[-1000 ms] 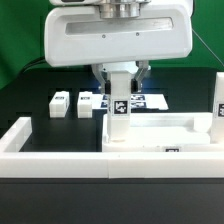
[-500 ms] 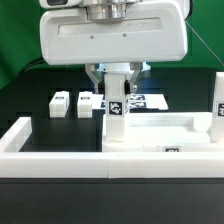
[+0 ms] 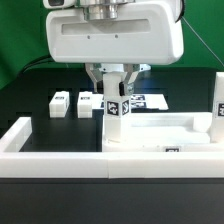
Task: Assemble desk
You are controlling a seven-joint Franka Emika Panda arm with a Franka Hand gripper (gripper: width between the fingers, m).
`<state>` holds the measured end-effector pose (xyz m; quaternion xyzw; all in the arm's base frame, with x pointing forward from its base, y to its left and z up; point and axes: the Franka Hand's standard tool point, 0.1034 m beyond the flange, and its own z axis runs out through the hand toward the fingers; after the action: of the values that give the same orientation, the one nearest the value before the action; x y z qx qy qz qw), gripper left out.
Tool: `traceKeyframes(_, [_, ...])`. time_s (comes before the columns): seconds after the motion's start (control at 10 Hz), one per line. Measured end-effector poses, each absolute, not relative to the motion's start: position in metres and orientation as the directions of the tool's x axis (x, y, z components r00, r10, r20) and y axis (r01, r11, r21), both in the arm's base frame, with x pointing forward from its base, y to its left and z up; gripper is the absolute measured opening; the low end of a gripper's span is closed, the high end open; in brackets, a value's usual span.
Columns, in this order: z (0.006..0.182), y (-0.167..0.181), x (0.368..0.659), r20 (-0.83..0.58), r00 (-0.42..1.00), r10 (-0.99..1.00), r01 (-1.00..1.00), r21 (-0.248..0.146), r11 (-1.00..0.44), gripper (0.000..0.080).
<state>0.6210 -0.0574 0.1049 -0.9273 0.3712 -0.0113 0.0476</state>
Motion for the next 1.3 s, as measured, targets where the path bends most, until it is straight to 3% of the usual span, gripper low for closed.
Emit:
traceKeyframes(0.3, [0.104, -0.060, 0.617, -0.082, 0.414, -0.906, -0.909, -0.091, -0.407, 0.0288])
traceKeyframes(0.5, [0.103, -0.060, 0.617, -0.097, 0.290, -0.952, -0.956, -0.081, -0.283, 0.0288])
traceKeyframes(0.6, [0.103, -0.060, 0.618, -0.096, 0.295, -0.951, -0.954, -0.082, -0.288, 0.0288])
traceKeyframes(0.7, [0.103, -0.060, 0.617, -0.096, 0.301, -0.949, -0.952, -0.082, -0.294, 0.0406])
traceKeyframes(0.8, [0.103, -0.059, 0.618, -0.089, 0.344, -0.935, -0.938, -0.083, -0.338, 0.0406])
traceKeyframes(0.9, [0.104, -0.055, 0.619, -0.070, 0.416, -0.907, -0.908, -0.079, -0.411, 0.0543])
traceKeyframes(1.0, [0.105, -0.051, 0.621, -0.051, 0.512, -0.858, -0.858, -0.079, -0.507, 0.0616])
traceKeyframes(1.3, [0.105, -0.050, 0.621, -0.025, 0.724, -0.689, -0.689, -0.084, -0.720, 0.0648])
